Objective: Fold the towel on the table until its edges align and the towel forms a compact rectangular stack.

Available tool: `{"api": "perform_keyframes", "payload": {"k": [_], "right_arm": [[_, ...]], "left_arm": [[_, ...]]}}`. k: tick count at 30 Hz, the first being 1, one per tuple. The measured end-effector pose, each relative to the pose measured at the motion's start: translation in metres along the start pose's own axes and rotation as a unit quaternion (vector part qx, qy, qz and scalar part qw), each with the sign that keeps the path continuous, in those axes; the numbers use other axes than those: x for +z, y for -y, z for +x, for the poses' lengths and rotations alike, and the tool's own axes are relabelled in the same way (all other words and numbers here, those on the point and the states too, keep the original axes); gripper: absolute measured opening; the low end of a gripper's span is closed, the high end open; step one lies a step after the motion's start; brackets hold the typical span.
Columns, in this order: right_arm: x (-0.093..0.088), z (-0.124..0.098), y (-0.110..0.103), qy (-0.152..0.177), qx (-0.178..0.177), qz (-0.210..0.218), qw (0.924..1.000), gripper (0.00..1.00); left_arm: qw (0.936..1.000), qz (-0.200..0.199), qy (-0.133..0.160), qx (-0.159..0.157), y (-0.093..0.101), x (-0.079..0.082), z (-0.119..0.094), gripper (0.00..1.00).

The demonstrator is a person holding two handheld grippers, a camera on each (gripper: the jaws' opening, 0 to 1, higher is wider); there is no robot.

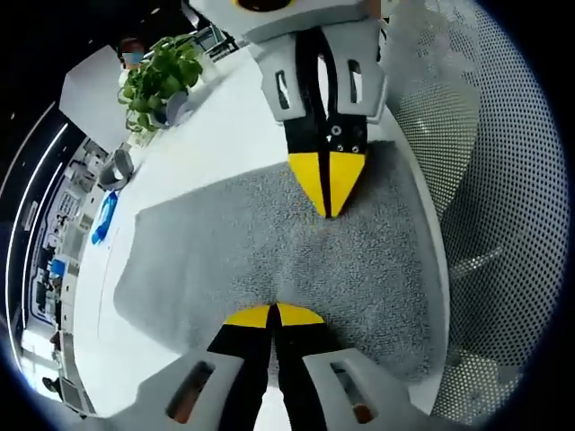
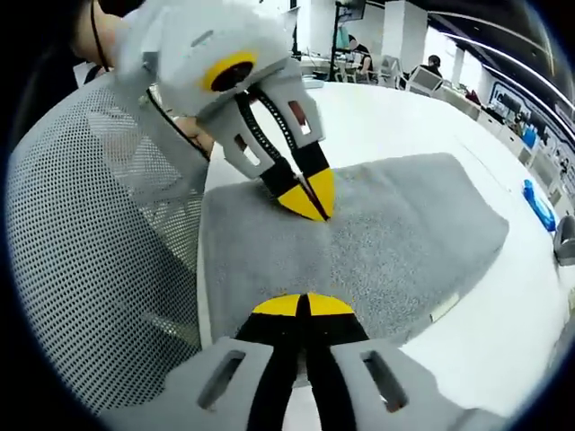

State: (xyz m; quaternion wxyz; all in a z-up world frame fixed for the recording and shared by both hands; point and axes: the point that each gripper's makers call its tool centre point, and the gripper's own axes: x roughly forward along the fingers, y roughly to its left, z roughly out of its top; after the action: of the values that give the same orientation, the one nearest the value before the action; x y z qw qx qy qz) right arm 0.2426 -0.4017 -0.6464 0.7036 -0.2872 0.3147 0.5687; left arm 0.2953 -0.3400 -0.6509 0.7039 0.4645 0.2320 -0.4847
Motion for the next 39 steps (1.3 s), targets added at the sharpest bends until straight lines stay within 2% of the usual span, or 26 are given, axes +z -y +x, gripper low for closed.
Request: {"api": "perform_keyframes", "payload": {"k": [3,5,8,11,15,16,17,18,20,21,22,24,28,31,32,33,35,38,39], "right_arm": [[-0.013,-0.015,-0.01,-0.023,0.018,-0.049,0.9984,0.0],[-0.026,-0.025,-0.017,-0.051,0.026,-0.114,0.9918,0.0],[-0.044,-0.034,-0.024,-0.091,0.025,-0.199,0.9755,0.0],[-0.056,-0.032,-0.03,-0.116,0.037,-0.229,0.9658,0.06],[-0.048,-0.026,-0.036,-0.098,0.031,-0.25,0.9628,0.08],[-0.046,-0.026,-0.035,-0.1,0.028,-0.256,0.961,0.09],[-0.044,-0.026,-0.033,-0.097,0.018,-0.268,0.9583,0.09],[-0.044,-0.026,-0.033,-0.095,0.02,-0.269,0.9582,0.08],[-0.046,-0.022,-0.031,-0.105,0.022,-0.303,0.947,0.08],[-0.04,-0.015,-0.032,-0.092,0.022,-0.321,0.9424,0.06],[-0.041,-0.015,-0.032,-0.099,0.026,-0.313,0.9441,0.06],[-0.039,-0.015,-0.031,-0.104,0.028,-0.316,0.9426,0.05],[-0.037,-0.011,-0.031,-0.098,0.022,-0.323,0.941,0.0],[-0.035,-0.011,-0.03,-0.091,0.021,-0.291,0.9522,0.0],[-0.035,-0.011,-0.03,-0.085,0.019,-0.27,0.9589,0.0],[-0.035,-0.012,-0.029,-0.081,0.019,-0.26,0.9619,0.0],[-0.034,-0.015,-0.029,-0.073,0.018,-0.228,0.9708,0.0],[-0.023,-0.022,-0.026,-0.049,0.014,-0.191,0.9803,0.0],[-0.018,-0.025,-0.025,-0.04,0.013,-0.178,0.9831,0.0]], "left_arm": [[0.9998,-0.018,0.004,0.002,-0.004,-0.001,0.002,0.01],[0.9998,-0.02,0.005,0.004,-0.006,-0.001,0.003,0.01],[0.9993,-0.035,0.008,0.009,-0.009,-0.001,0.003,0.01],[0.9991,-0.04,0.01,0.013,-0.008,-0.001,0.003,0.01],[0.9995,0.018,0.005,0.026,-0.008,0.004,-0.003,0.01],[0.9993,0.021,0.011,0.028,-0.008,0.007,-0.006,0.01],[0.9985,0.026,0.042,0.022,-0.005,0.02,-0.01,0.01],[0.9979,0.021,0.058,0.019,-0.002,0.027,-0.013,0.01],[0.9958,0.029,0.086,0.003,0.005,0.043,-0.018,0.01],[0.9939,0.033,0.104,-0.01,0.012,0.054,-0.018,0.01],[0.9934,0.036,0.108,-0.016,0.015,0.058,-0.018,0.01],[0.9921,0.037,0.113,-0.042,0.029,0.068,-0.016,0.02],[0.9877,0.059,0.122,-0.078,0.05,0.078,-0.014,0.02],[0.9837,0.061,0.128,-0.11,0.065,0.078,-0.015,0.03],[0.9812,0.054,0.132,-0.129,0.072,0.078,-0.017,0.05],[0.9799,0.048,0.137,-0.137,0.075,0.079,-0.018,0.06],[0.9775,0.041,0.147,-0.146,0.078,0.08,-0.023,0.1],[0.9775,0.026,0.146,-0.15,0.08,0.08,-0.023,0.19],[0.978,0.025,0.144,-0.149,0.079,0.08,-0.022,0.19]]}}
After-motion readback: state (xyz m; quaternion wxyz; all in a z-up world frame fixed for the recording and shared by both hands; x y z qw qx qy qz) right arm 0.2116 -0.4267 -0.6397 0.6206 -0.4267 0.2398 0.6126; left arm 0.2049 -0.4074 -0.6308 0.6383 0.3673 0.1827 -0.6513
